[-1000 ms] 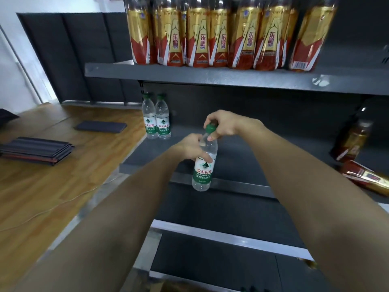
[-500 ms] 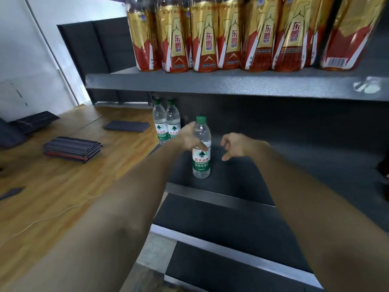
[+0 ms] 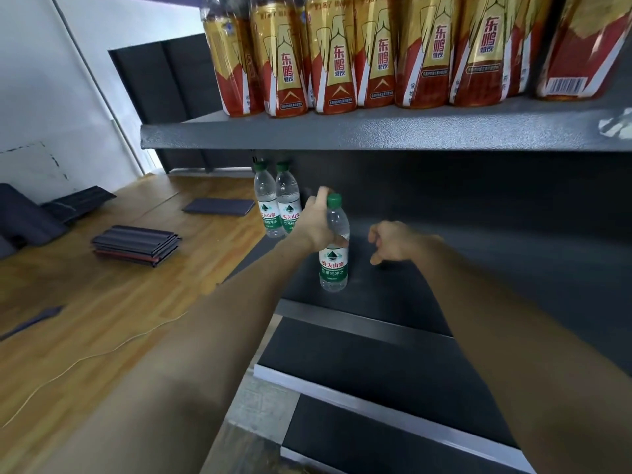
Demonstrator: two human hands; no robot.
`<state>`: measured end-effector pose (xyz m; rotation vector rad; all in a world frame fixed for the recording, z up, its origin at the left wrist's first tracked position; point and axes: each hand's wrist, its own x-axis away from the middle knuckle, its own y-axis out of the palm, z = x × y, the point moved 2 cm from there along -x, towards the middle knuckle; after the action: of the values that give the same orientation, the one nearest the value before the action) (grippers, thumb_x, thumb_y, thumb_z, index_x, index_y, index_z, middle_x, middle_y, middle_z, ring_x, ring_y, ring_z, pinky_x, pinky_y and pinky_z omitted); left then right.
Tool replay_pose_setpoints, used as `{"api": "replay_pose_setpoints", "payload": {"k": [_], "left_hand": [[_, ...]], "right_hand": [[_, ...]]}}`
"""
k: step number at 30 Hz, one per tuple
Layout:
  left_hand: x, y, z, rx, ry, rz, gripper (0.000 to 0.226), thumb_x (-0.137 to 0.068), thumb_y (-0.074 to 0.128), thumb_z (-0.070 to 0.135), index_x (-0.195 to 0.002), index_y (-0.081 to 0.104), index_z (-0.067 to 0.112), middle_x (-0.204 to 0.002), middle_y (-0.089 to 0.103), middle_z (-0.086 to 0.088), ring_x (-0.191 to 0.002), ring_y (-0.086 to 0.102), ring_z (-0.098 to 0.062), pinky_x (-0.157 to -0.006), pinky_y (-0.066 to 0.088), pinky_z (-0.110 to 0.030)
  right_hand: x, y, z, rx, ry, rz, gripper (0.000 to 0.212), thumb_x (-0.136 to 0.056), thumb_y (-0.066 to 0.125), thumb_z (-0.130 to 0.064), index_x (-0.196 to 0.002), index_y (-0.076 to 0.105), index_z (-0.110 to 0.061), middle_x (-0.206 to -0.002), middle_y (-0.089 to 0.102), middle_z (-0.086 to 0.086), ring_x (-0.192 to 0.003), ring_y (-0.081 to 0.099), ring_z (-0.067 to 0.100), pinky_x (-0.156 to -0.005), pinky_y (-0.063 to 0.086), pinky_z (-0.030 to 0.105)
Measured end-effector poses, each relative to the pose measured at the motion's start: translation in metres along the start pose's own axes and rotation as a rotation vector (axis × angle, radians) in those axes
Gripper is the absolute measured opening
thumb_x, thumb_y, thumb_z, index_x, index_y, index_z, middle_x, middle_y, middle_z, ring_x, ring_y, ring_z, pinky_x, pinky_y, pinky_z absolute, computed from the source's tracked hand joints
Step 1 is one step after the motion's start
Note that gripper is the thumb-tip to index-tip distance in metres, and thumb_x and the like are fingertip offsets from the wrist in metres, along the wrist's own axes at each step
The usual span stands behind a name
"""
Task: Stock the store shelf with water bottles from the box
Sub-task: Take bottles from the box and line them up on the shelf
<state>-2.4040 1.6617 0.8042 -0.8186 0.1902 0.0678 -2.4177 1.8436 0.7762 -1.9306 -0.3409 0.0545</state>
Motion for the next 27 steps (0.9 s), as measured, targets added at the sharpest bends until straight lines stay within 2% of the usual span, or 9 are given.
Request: {"api": "replay_pose_setpoints", "payload": {"k": [4,7,12,17,22,25,27], "left_hand": [[-0.005,-0.008,-0.001,-0.062,-0.037,0.013,0.087,-0.055,0.093,0.005,-0.12,0.036,0.015,-0.113,0.055,-0.006,-0.102,0.057,-0.024,-0.088,0.052,-0.038],[-0.014,-0.016,-0.008,-0.098,-0.094,0.059,0.089,-0.06,0.092,0.006,-0.128,0.035,0.011,-0.108,0.055,-0.003,-0.097,0.055,-0.02,-0.083,0.047,-0.03],[-0.032,-0.018,-0.022,-0.165,-0.08,0.141,0.091,-0.063,0.087,0.006,-0.135,0.033,0.017,-0.117,0.061,-0.012,-0.104,0.062,-0.031,-0.089,0.054,-0.042],[-0.061,-0.02,-0.029,-0.293,-0.037,0.137,0.094,-0.064,0.086,0.003,-0.14,0.032,0.013,-0.128,0.052,-0.018,-0.103,0.061,-0.035,-0.082,0.051,-0.035],[-0.094,-0.018,-0.046,-0.28,-0.077,0.195,0.092,-0.068,0.083,0.006,-0.145,0.033,0.016,-0.136,0.049,-0.015,-0.118,0.055,-0.034,-0.09,0.047,-0.036],[-0.112,-0.016,-0.05,-0.286,-0.085,0.233,0.085,-0.063,0.084,0.004,-0.135,0.04,0.017,-0.126,0.054,-0.014,-0.111,0.056,-0.033,-0.083,0.05,-0.035],[-0.122,-0.016,-0.052,-0.354,-0.075,0.262,0.087,-0.057,0.089,0.01,-0.129,0.041,0.018,-0.122,0.056,-0.013,-0.112,0.054,-0.034,-0.089,0.049,-0.035]], "right_hand": [[-0.004,0.002,-0.005,0.003,-0.019,0.007,0.047,-0.074,0.085,-0.024,-0.114,0.06,-0.021,-0.12,0.061,0.005,-0.108,0.06,0.024,-0.098,0.05,0.04],[-0.011,0.005,-0.011,0.01,-0.051,0.014,0.049,-0.075,0.083,-0.022,-0.119,0.061,-0.019,-0.121,0.061,0.004,-0.108,0.06,0.024,-0.098,0.05,0.039],[-0.032,0.008,-0.019,0.032,-0.128,0.11,0.04,-0.08,0.075,-0.018,-0.118,0.061,-0.018,-0.124,0.06,0.003,-0.111,0.059,0.024,-0.095,0.05,0.035],[-0.059,-0.001,-0.024,0.082,-0.154,0.176,0.038,-0.085,0.068,-0.018,-0.121,0.057,-0.02,-0.124,0.06,0.005,-0.109,0.059,0.026,-0.088,0.051,0.036],[-0.086,-0.01,-0.029,0.036,-0.184,0.218,0.038,-0.086,0.063,-0.02,-0.123,0.054,-0.018,-0.128,0.057,0.008,-0.113,0.057,0.029,-0.092,0.049,0.037],[-0.099,-0.008,-0.03,0.023,-0.207,0.23,0.038,-0.087,0.063,-0.019,-0.123,0.053,-0.015,-0.127,0.053,0.009,-0.11,0.056,0.03,-0.087,0.047,0.034],[-0.105,-0.003,-0.029,0.037,-0.227,0.235,0.038,-0.087,0.064,-0.02,-0.122,0.054,-0.013,-0.126,0.052,0.01,-0.11,0.055,0.03,-0.086,0.048,0.035]]}}
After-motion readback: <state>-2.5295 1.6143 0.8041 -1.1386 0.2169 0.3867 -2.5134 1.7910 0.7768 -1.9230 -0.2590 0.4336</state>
